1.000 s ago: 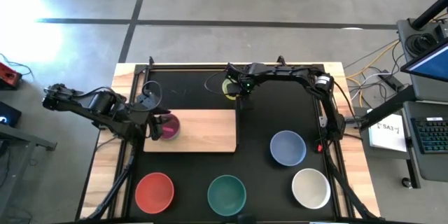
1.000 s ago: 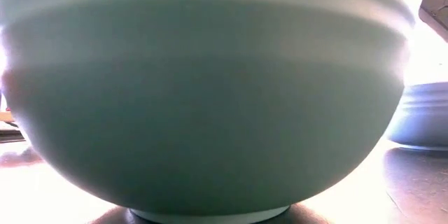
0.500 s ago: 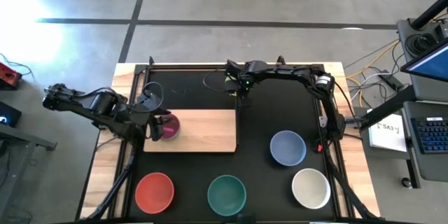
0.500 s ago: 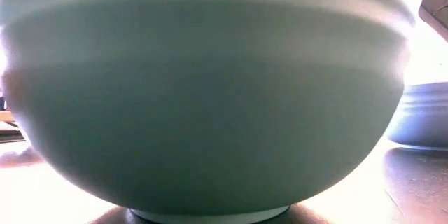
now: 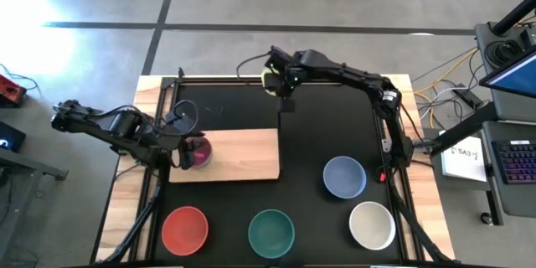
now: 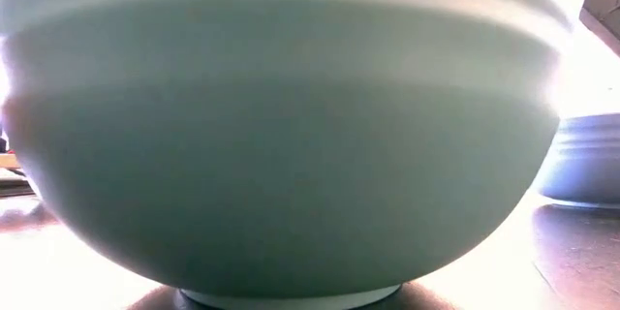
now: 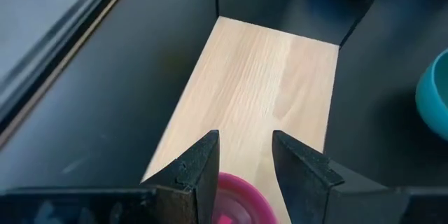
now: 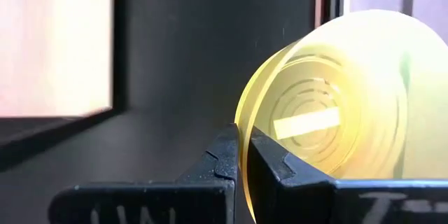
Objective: Place and stack bowls onto a shelf
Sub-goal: Stack the small yellow bowl on top of the small pink bowl on the shelf
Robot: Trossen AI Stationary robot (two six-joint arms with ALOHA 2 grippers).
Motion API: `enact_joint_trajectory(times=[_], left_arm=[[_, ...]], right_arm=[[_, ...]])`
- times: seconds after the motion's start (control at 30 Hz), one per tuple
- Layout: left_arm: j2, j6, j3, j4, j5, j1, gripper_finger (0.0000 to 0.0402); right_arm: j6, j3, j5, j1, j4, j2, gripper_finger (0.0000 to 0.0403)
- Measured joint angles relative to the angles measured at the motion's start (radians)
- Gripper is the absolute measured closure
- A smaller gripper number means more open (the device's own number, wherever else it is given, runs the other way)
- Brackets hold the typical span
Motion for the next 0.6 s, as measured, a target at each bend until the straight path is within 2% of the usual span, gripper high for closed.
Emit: enact_joint_trajectory(times=[0.07,0.23,0.37,0.43,0.6], left_arm=[[0.006,0.068,0.0,0.017,0.0,0.0,0.0287],[0.03,0.24,-0.001,0.08,0.0,0.0,0.0287],[0.055,0.385,-0.005,0.191,-0.001,0.0,0.0287],[0.069,0.47,-0.014,0.256,0.004,0.0,0.0287],[0.102,0.611,-0.028,0.373,0.059,0.0,0.0287]], right_arm=[[0.0,0.048,-0.067,0.001,-0.039,0.0,0.0394],[-0.002,0.136,-0.364,0.031,-0.121,0.0,0.0394],[-0.028,0.166,-0.542,0.088,-0.165,0.0,0.0394],[-0.063,0.168,-0.59,0.128,-0.183,0.0,0.0394],[-0.152,0.168,-0.598,0.23,-0.256,0.0,0.0394]])
